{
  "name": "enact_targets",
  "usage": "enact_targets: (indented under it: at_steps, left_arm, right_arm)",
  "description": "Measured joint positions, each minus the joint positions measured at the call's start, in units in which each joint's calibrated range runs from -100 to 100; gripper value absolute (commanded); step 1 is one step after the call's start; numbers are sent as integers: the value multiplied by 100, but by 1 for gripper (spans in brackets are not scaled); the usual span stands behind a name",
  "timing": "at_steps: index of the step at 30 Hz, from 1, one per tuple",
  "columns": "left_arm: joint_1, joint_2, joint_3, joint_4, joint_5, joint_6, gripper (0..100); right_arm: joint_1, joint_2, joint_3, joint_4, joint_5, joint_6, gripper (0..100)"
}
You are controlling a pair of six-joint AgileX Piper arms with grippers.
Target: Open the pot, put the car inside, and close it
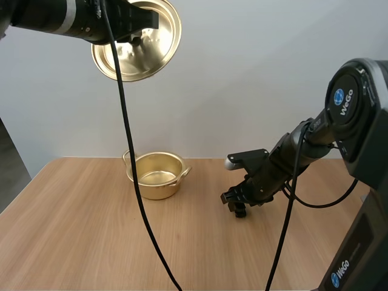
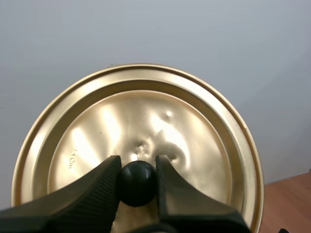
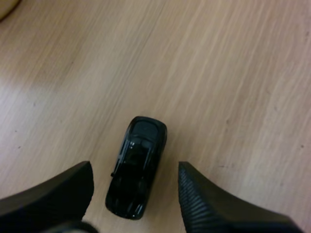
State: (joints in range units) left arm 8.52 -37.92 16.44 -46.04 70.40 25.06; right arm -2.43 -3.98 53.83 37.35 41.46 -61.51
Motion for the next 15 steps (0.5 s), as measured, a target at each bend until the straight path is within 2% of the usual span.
enact_targets:
  at_steps: [2, 3, 4, 9, 15]
  left_arm:
    - [0, 0, 0, 0, -17, 0, 0]
    - [0, 0, 0, -11, -17, 0, 0]
    - [0, 0, 0, -40, -17, 0, 0]
    - [0, 0, 0, -53, 103, 0, 0]
    - [0, 0, 0, -263, 66, 0, 0]
  right_arm:
    - [0, 126, -28, 12, 0, -38, 27]
    - [0, 173, -55, 12, 0, -38, 4]
    - [0, 211, -65, 26, -28, -29, 0]
    - [0, 124, -437, 131, -203, -109, 0]
    - [53, -374, -1248, 990, 444, -846, 0]
